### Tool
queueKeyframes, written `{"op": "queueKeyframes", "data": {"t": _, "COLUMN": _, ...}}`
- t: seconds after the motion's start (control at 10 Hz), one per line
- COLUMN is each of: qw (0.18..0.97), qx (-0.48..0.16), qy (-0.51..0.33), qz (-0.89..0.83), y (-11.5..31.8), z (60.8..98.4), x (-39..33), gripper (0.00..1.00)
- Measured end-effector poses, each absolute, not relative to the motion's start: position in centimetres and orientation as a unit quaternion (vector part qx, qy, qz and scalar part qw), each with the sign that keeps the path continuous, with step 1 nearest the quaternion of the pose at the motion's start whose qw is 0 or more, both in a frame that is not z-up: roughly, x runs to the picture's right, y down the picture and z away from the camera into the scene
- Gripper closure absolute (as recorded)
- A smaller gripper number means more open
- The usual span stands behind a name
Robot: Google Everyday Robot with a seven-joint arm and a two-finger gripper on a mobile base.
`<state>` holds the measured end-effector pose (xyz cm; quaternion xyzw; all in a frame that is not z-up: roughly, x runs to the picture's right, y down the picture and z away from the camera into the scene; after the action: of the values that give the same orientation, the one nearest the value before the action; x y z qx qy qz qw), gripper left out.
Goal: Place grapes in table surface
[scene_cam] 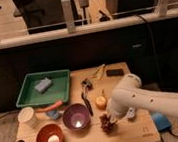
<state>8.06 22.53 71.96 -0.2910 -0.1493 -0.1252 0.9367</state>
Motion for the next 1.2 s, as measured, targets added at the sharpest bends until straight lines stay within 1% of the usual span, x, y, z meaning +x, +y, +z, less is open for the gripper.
{"op": "queueKeyframes", "data": {"t": 0.3, "qw": 0.937, "qx": -0.287, "qy": -0.147, "qz": -0.136, "y": 23.0, "z": 72.1, "x": 7.6, "gripper": 0.2}}
{"op": "queueKeyframes", "data": {"t": 0.4, "qw": 0.94, "qx": -0.281, "qy": -0.132, "qz": -0.144, "y": 23.8, "z": 72.0, "x": 7.7, "gripper": 0.2}}
{"op": "queueKeyframes", "data": {"t": 0.8, "qw": 0.953, "qx": -0.239, "qy": -0.096, "qz": -0.158, "y": 24.8, "z": 71.0, "x": 7.3, "gripper": 0.2}}
{"op": "queueKeyframes", "data": {"t": 1.2, "qw": 0.953, "qx": -0.238, "qy": -0.096, "qz": -0.16, "y": 24.8, "z": 71.0, "x": 7.3, "gripper": 0.2}}
